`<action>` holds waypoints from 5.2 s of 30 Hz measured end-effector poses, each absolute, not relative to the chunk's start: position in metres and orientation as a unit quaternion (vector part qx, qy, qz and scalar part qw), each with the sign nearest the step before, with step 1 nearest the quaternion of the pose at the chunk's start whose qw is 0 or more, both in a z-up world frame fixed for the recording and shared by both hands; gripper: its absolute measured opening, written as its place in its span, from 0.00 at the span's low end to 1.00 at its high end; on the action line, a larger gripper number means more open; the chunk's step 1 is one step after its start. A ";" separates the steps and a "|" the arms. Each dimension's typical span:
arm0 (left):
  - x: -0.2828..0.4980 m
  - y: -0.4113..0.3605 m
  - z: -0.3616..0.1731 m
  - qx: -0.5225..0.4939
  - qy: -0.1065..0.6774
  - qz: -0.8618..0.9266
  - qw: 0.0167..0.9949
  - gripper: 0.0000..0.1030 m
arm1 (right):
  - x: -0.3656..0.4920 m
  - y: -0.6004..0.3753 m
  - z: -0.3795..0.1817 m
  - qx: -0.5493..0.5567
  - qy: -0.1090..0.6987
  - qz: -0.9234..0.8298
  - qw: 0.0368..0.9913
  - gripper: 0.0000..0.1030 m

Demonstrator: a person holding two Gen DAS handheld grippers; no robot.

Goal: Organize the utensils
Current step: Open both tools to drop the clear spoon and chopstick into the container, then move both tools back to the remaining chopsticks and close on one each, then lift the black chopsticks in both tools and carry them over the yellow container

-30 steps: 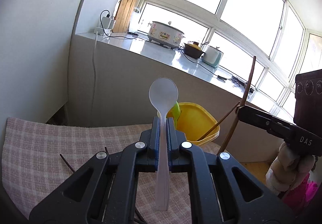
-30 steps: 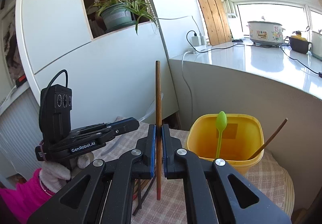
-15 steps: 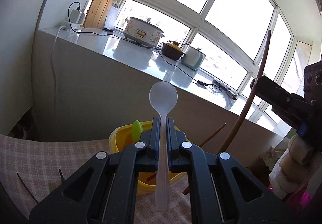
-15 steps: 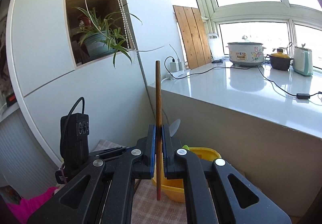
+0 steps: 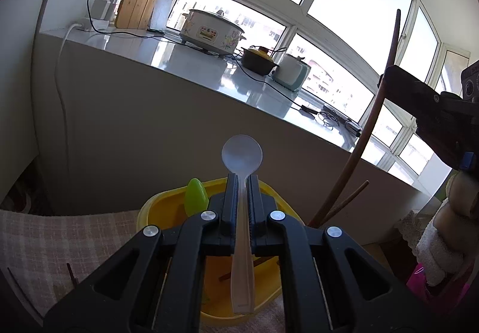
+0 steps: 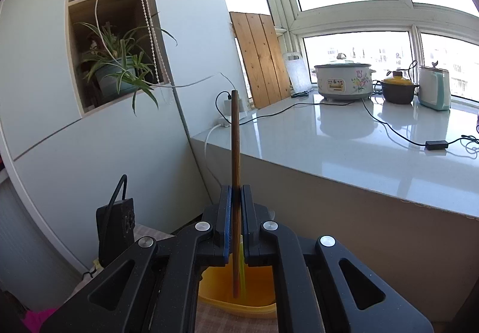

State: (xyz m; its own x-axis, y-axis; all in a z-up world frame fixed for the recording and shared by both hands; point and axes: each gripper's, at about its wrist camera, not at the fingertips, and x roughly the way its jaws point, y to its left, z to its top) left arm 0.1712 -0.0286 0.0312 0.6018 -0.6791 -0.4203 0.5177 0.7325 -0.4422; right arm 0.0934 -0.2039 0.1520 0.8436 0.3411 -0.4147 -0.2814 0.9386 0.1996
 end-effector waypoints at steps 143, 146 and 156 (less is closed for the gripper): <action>0.085 0.171 -0.052 -0.083 0.460 -0.141 0.872 0.04 | 0.091 -0.045 -0.050 0.002 0.510 0.246 0.824 0.04; 0.097 0.152 -0.067 -0.061 0.505 -0.122 0.853 0.06 | 0.089 -0.048 -0.046 -0.001 0.506 0.247 0.826 0.04; 0.110 0.126 -0.081 0.039 0.552 -0.125 0.824 0.06 | 0.084 -0.050 -0.036 -0.014 0.495 0.247 0.833 0.04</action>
State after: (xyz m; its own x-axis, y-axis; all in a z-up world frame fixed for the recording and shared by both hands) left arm 0.1100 0.1262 -0.0811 0.3603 -0.1626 -0.9186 0.2487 0.9658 -0.0734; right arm 0.0840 -0.0501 -0.0364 0.3890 0.3971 -0.8313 -0.4258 0.8777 0.2200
